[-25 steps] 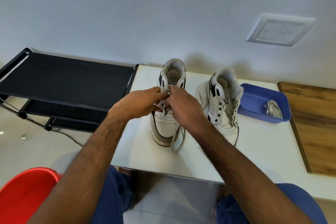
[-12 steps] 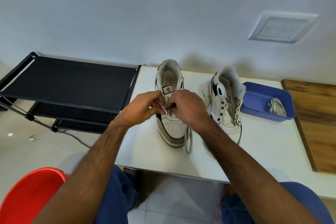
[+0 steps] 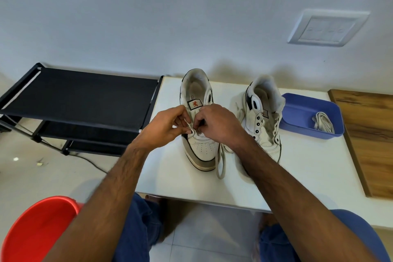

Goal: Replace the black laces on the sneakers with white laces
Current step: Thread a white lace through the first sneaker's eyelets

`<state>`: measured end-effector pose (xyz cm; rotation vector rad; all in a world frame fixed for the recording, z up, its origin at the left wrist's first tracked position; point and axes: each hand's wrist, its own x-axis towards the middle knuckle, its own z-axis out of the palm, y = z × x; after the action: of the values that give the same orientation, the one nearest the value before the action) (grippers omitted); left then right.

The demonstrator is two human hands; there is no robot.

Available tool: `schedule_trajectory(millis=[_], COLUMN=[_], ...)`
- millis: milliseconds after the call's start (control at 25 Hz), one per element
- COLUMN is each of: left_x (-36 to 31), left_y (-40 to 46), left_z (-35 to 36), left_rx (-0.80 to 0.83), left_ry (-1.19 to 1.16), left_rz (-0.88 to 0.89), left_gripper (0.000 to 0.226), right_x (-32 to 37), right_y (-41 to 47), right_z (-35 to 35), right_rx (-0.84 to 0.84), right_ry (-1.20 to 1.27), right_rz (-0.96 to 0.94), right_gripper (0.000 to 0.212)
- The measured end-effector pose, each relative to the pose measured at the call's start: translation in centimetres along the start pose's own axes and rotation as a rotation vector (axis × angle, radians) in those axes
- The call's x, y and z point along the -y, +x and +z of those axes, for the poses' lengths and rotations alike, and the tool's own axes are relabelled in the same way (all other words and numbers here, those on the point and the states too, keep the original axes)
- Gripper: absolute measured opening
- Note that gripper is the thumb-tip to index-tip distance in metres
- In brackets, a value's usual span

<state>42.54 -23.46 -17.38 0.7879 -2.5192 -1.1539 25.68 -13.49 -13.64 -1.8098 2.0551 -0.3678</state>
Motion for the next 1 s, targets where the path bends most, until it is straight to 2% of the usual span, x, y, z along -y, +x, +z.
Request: schedule_trajectory(millis=[480,720,880,1000], left_x=[0.0,-0.4,-0.4,-0.2], left_y=[-0.3,-1.0,-1.5,-1.7], left_z=[0.1,0.5,1.4,1.4], left_rx=[0.014,-0.014,-0.044,-0.064], left_ry=[0.021,-0.01,0.113,0.068], left_rz=[0.045,-0.032,0.044,0.036], left_gripper=[0.033,0.058,0.035,0.018], right_x=[-0.6,-0.5,-0.6,-0.8], right_y=[0.4,0.0,0.2,0.1], right_z=[0.1,0.6,0.6,0.6], right_rx=[0.065,0.057,0.075,0.084], right_ry=[-0.073,-0.144,-0.127,-0.068], right_rz=[-0.078,-0.076,-0.072,-0.065], right_gripper=[0.017,0.019,0.017,0.017])
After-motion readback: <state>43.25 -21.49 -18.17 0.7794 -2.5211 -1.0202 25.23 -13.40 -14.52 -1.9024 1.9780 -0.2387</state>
